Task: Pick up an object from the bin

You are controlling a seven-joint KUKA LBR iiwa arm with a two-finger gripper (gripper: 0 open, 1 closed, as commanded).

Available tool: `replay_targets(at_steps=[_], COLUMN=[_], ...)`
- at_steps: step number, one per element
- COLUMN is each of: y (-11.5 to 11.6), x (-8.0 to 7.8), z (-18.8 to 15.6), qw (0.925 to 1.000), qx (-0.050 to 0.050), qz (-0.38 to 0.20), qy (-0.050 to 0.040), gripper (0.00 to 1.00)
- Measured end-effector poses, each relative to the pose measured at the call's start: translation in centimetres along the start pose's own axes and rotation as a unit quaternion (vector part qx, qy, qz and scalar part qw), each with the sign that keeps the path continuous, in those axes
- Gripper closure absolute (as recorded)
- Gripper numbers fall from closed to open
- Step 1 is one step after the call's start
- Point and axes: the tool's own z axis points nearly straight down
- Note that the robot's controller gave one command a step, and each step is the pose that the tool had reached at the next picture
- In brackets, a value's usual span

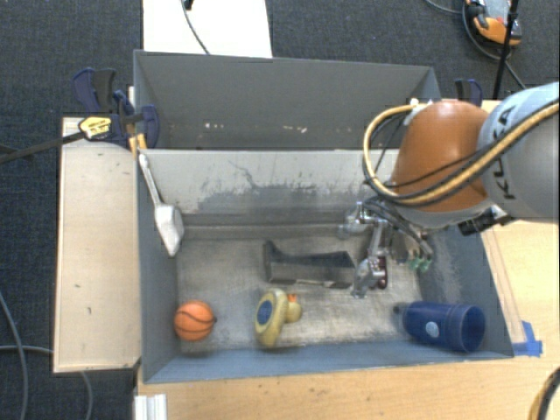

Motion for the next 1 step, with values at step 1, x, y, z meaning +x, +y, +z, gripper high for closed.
replay_targets(at_steps=[1], y=[0.0], x=[0.0], z=[0.0], qw=[1.0], qx=[0.0], qz=[0.0], qy=[0.0], gripper=[1.0])
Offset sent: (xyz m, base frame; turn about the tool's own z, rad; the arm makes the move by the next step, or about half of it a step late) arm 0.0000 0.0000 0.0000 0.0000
